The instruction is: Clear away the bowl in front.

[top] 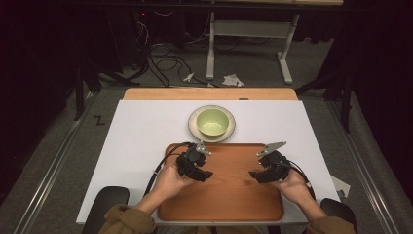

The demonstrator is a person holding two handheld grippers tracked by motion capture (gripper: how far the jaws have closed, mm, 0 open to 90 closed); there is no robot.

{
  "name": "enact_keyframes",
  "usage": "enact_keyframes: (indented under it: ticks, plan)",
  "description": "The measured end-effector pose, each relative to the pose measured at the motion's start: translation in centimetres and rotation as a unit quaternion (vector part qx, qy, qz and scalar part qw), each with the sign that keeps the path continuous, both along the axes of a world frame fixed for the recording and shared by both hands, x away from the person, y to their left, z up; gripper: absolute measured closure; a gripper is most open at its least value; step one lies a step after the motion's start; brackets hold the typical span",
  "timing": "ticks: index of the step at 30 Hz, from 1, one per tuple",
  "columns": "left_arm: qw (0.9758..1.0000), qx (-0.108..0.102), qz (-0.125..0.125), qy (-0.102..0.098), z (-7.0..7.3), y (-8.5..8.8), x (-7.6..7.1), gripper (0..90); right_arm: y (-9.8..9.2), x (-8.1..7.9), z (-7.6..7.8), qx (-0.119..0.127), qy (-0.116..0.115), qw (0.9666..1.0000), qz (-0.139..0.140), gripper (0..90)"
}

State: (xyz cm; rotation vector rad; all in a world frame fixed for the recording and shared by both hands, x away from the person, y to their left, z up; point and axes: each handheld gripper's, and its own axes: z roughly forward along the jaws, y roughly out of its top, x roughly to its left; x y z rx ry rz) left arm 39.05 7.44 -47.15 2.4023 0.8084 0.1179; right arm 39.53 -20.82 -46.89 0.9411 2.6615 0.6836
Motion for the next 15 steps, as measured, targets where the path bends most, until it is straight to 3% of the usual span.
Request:
enact_keyframes:
  ticks: [15]
  plan:
    - [1.0000, -0.001, 0.010, -0.001, -0.02, 0.40, 0.08, 46.5, 0.12, 0.03, -0.05, 0.001, 0.002, 1.0000, 0.001, 38.6]
